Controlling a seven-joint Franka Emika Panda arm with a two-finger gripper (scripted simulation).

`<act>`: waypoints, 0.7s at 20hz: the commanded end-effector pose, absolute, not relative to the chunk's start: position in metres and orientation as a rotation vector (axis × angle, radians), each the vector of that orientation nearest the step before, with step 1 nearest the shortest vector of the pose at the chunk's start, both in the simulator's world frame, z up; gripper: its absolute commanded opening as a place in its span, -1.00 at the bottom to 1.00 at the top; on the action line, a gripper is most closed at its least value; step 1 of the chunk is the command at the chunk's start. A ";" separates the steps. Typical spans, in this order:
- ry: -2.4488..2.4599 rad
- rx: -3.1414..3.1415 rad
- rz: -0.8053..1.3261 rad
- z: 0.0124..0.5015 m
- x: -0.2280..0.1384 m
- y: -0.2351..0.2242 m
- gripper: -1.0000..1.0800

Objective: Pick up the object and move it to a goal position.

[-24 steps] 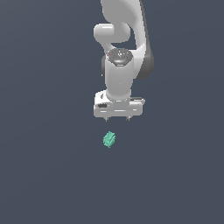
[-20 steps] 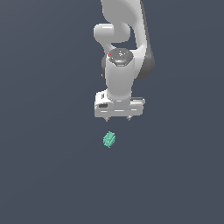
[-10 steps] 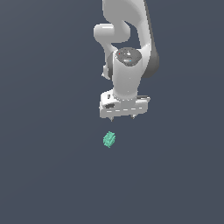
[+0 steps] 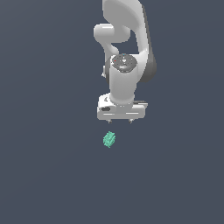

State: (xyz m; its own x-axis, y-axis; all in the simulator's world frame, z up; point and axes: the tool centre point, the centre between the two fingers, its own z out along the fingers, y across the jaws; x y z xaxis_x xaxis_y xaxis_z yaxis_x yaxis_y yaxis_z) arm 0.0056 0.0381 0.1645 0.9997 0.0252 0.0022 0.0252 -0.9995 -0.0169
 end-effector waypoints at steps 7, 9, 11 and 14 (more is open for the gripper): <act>0.310 -3.111 0.002 0.133 0.021 0.016 0.92; 0.404 -3.102 0.003 0.125 0.025 0.010 0.92; 0.487 -3.093 0.003 0.117 0.028 0.004 0.92; 0.590 -3.078 0.002 0.107 0.032 -0.003 0.92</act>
State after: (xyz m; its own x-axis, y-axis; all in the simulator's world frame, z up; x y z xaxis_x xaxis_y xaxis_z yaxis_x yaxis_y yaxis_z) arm 0.0294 0.0003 0.1122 0.9417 -0.3366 -0.0040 -0.3366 -0.9416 -0.0085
